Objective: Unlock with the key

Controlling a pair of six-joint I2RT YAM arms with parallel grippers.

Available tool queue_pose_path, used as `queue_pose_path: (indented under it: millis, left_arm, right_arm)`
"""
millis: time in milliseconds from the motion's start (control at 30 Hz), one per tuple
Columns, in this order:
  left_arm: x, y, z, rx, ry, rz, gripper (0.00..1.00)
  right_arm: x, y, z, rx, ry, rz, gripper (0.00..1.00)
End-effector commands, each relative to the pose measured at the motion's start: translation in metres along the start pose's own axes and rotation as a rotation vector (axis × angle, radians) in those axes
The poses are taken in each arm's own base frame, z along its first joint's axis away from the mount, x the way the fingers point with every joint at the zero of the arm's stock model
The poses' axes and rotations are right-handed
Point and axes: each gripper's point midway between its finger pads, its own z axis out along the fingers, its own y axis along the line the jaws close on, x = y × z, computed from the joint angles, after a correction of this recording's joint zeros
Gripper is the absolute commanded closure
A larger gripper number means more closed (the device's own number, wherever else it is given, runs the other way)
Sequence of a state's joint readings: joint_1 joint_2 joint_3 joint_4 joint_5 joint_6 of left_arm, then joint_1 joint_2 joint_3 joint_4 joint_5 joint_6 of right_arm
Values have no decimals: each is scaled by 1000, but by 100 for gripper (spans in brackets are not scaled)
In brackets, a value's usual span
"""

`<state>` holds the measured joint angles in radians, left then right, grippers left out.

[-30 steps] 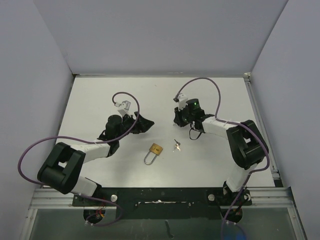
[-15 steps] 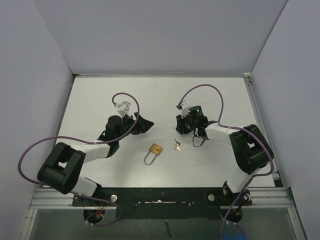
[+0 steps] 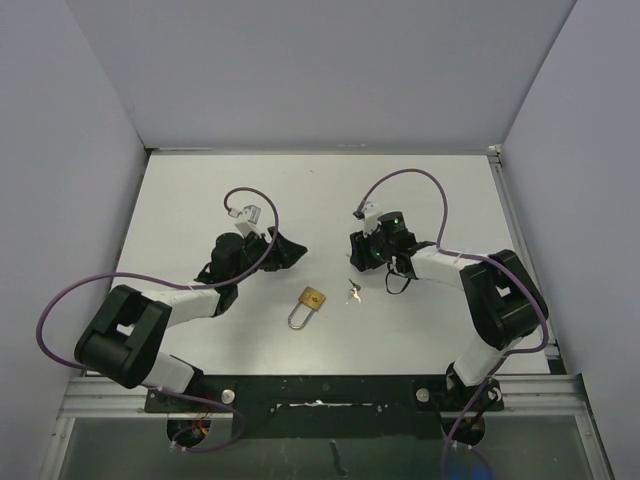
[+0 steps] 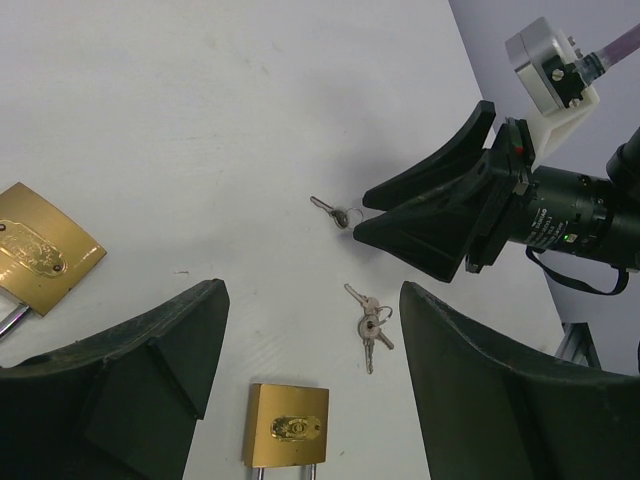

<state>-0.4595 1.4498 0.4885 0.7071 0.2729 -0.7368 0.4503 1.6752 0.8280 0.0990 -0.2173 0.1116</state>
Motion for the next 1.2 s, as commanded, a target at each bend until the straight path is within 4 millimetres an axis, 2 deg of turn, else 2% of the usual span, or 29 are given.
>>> queue_pose_path:
  millis: [0, 667, 1000, 1167]
  left_arm:
    - [-18, -16, -3, 49, -63, 35, 32]
    - [-17, -12, -1, 37, -59, 42, 32]
    - [-14, -7, -2, 28, -56, 36, 32]
    - [-13, -4, -3, 24, -56, 32, 32]
  right_arm:
    - [-26, -6, -7, 28, -57, -25, 57]
    - [-16, -12, 10, 48, 22, -52, 58]
    - [-7, -7, 17, 35, 55, -52, 62]
    - [-4, -5, 18, 42, 69, -57, 69]
